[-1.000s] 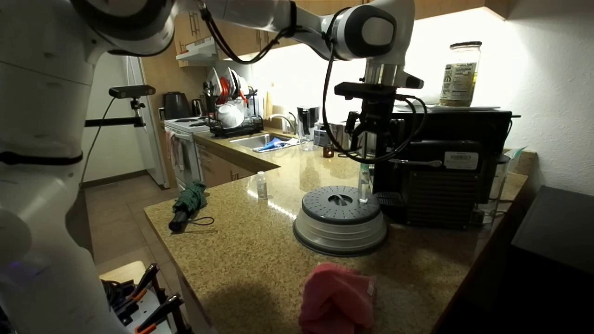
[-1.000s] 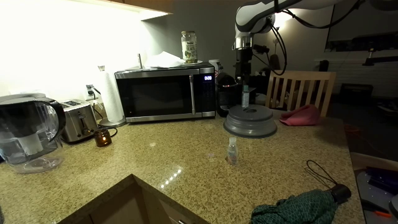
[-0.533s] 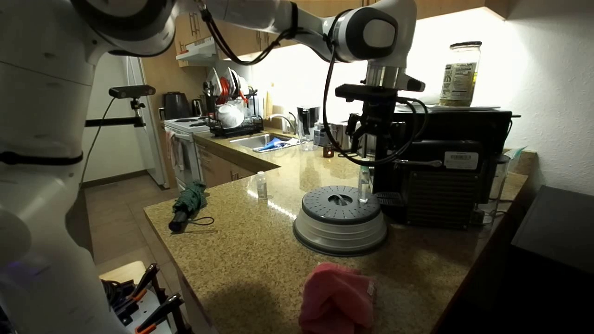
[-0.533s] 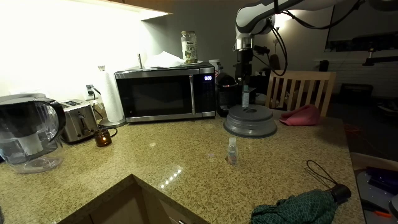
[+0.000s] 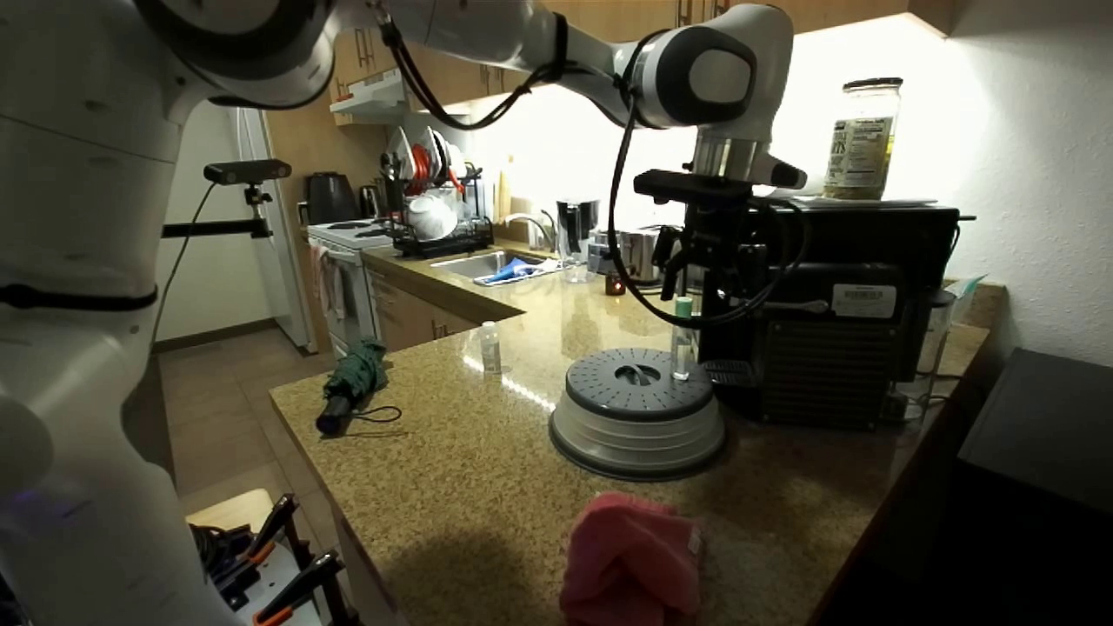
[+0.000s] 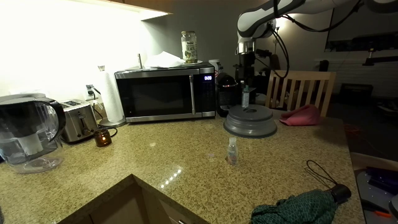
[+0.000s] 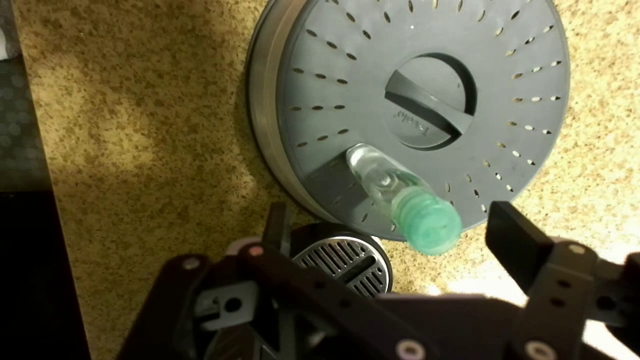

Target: Take the bottle off of the grey thing

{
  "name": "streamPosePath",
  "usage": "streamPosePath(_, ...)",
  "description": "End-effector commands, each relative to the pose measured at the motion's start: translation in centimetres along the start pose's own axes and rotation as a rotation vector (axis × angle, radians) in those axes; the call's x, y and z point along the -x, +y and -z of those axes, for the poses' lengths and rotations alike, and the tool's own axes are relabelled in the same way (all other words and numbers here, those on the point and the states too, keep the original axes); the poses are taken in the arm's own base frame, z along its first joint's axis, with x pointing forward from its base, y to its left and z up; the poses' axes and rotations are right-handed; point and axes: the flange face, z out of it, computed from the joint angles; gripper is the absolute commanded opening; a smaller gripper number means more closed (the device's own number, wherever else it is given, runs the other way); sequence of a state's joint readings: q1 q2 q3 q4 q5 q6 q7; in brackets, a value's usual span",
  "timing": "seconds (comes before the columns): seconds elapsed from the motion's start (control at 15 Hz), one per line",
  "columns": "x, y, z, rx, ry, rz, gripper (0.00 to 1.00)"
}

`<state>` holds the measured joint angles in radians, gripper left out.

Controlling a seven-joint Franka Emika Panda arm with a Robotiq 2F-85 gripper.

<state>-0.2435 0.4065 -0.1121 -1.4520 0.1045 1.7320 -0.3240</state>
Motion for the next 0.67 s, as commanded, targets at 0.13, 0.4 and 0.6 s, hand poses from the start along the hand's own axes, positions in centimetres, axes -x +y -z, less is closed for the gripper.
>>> streamPosePath(0.13,0.2,-0.4,-1.4,-0.028,-0.027,0.011,1.0)
streamPosePath(0.4,-0.2,-0.3,-2.3,-0.038,-0.041,0.019,1.0)
streamPosePath(0.6,-0.4,-0.1,-2.5,-0.039,-0.041,0.019,1.0)
